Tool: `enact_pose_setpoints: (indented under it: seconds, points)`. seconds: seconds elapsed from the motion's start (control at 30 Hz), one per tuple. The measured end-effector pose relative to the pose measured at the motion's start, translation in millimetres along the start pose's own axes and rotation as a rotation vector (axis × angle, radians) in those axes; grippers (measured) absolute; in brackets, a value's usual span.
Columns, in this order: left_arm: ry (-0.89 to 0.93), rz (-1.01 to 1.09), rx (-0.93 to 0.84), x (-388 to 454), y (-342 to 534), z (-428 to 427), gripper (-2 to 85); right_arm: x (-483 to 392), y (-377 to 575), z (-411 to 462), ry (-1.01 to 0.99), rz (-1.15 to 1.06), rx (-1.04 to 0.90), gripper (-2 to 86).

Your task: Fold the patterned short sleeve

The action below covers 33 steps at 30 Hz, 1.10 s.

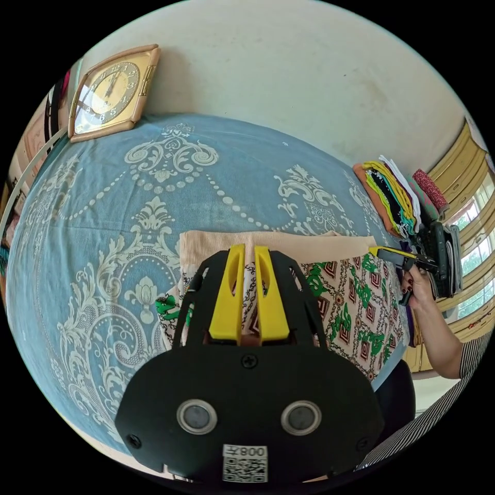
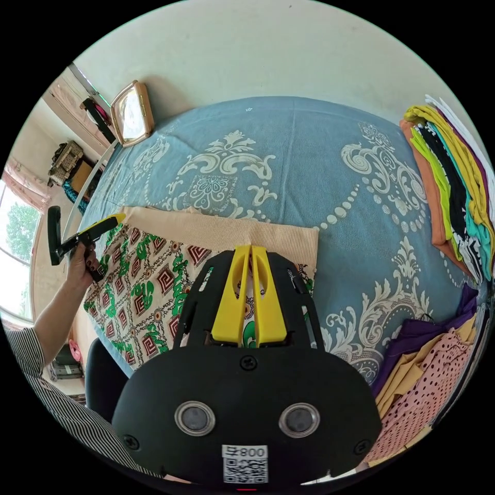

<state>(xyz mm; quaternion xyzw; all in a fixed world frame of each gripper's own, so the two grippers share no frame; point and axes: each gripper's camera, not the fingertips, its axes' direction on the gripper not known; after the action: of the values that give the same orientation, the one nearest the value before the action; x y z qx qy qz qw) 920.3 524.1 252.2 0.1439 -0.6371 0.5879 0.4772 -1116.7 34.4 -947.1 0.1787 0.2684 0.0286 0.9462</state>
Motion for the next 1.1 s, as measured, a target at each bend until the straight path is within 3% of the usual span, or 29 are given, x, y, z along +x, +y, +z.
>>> enact_pose_setpoints:
  seconds: [0.13,0.27,0.57,0.7,0.8,0.93,1.1]
  points:
    - [-0.006,-0.018,0.056,-2.7,11.4,-25.6,2.0,0.6,11.3,-25.0,-0.028,-0.004,0.044,0.4]
    - [-0.078,-0.075,-0.085,-15.0,21.5,-16.3,2.0,5.0,11.9,-12.8,-0.018,0.001,-0.017,0.3]
    - [-0.037,-0.117,0.042,-14.5,47.3,-76.8,1.9,22.1,28.3,-69.9,-0.072,0.034,0.036,0.1]
    - [-0.063,-0.127,-0.070,-13.9,56.0,-71.8,1.4,26.2,45.0,-89.2,-0.085,0.038,0.055,0.1]
    - [-0.087,-0.137,-0.058,-8.1,55.7,-84.3,0.7,30.6,59.3,-99.6,-0.117,0.046,0.014,0.1]
    - [-0.113,-0.104,-0.040,3.1,51.3,-100.5,0.3,21.4,112.1,-135.1,-0.099,-0.003,-0.004,0.1]
    - [-0.172,-0.004,-0.153,22.8,36.1,-93.5,0.2,24.3,184.0,-143.6,-0.037,0.007,-0.090,0.1]
